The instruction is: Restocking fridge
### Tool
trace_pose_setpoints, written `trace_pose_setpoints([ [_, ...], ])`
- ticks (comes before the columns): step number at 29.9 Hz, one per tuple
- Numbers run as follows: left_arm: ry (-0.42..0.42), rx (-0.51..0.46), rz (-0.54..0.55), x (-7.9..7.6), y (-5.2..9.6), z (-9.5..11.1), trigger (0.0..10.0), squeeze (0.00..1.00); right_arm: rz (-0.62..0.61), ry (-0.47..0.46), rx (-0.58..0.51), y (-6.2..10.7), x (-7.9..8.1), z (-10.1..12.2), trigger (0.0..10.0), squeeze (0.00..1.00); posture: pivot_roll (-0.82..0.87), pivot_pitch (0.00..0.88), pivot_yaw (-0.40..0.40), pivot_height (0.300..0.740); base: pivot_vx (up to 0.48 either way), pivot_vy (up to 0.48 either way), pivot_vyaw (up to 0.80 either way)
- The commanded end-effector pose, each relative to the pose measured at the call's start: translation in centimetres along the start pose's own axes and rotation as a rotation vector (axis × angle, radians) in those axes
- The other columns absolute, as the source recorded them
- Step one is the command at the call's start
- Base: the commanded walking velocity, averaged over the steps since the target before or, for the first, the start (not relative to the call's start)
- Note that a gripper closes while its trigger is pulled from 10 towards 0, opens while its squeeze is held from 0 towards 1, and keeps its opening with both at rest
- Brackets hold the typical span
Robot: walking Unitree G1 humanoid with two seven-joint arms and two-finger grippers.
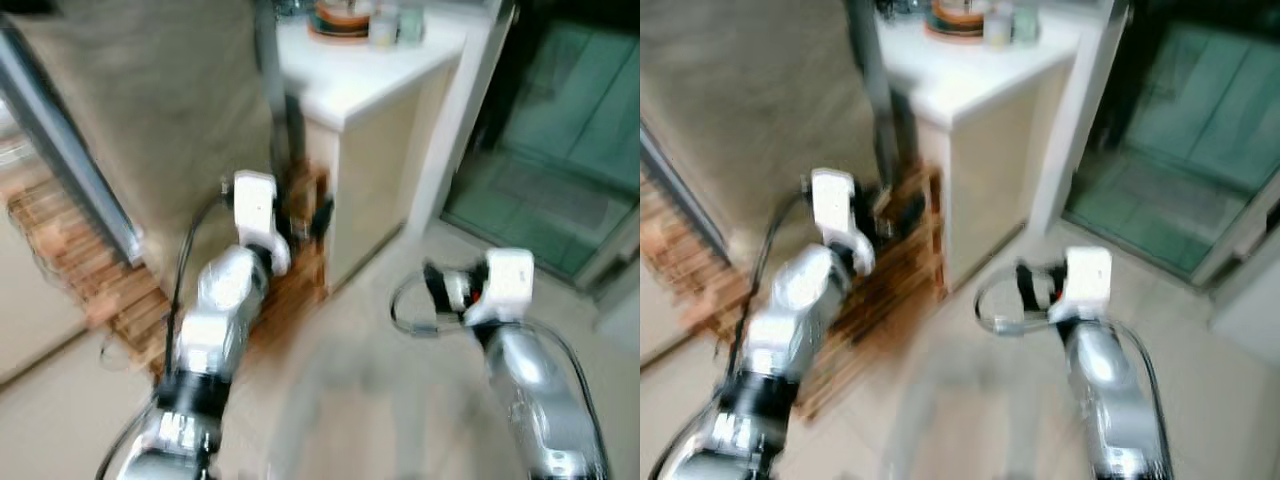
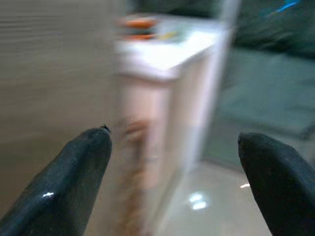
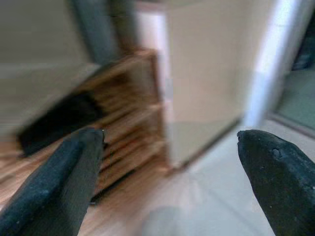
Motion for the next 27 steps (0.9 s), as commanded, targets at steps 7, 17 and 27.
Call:
trace_pose_setpoints([
  [7, -0.055, -0.007, 0.192, 2.6, -1.5, 0.7, 10.0, 0.0, -0.056, 0.004, -0.044, -0.5, -1.1, 1.2, 10.0, 0.0, -0.14, 0.0, 0.104, 0.74, 0.0, 0.0, 0.0],
  [17, -0.034, -0.051, 0.151, 3.3, -2.6, 2.7, 10.0, 0.0, -0.054, -0.017, -0.084, -1.3, -0.4, 2.2, 10.0, 0.0, -0.1, 0.0, 0.121, 0.74, 0.0, 0.0, 0.0],
  [27, -0.051, -0.076, 0.017, 1.2, -1.3, 2.2, 10.0, 0.0, -0.029, -0.003, -0.09, -2.5, -0.3, 2.6, 10.0, 0.0, -0.06, 0.0, 0.079, 0.74, 0.0, 0.259, -0.31],
])
Point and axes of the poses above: a point about 5 cm out from each wrist's last joint towards the gripper, its own y axis pointing back from the gripper into the wrist, its own z axis along the axis of the wrist's last joint, x = y × z, the point moved 5 cm from there along -y, pointing out of the wrist towards the gripper, and after that the axes turned 7 degrees about y, right-handed, at the moved point
